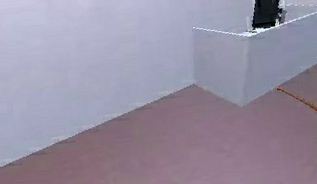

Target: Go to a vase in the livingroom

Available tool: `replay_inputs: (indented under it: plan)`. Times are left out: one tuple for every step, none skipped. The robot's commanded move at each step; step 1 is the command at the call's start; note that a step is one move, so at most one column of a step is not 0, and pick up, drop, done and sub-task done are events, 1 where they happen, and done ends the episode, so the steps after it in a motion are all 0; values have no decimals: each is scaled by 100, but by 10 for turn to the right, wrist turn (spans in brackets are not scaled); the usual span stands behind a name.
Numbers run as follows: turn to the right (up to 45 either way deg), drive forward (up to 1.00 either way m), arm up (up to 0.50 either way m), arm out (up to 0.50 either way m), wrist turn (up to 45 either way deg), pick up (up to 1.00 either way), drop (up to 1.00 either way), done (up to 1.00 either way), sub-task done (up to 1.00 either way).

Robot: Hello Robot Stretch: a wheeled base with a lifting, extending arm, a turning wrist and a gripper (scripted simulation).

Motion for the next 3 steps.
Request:
replay_inputs:
  plan:
    - [-450,0,0,0,0,0,0,0,0]
    - [-450,0,0,0,0,0,0,0,0]
    - [-60,0,0,0,0,0,0,0,0]
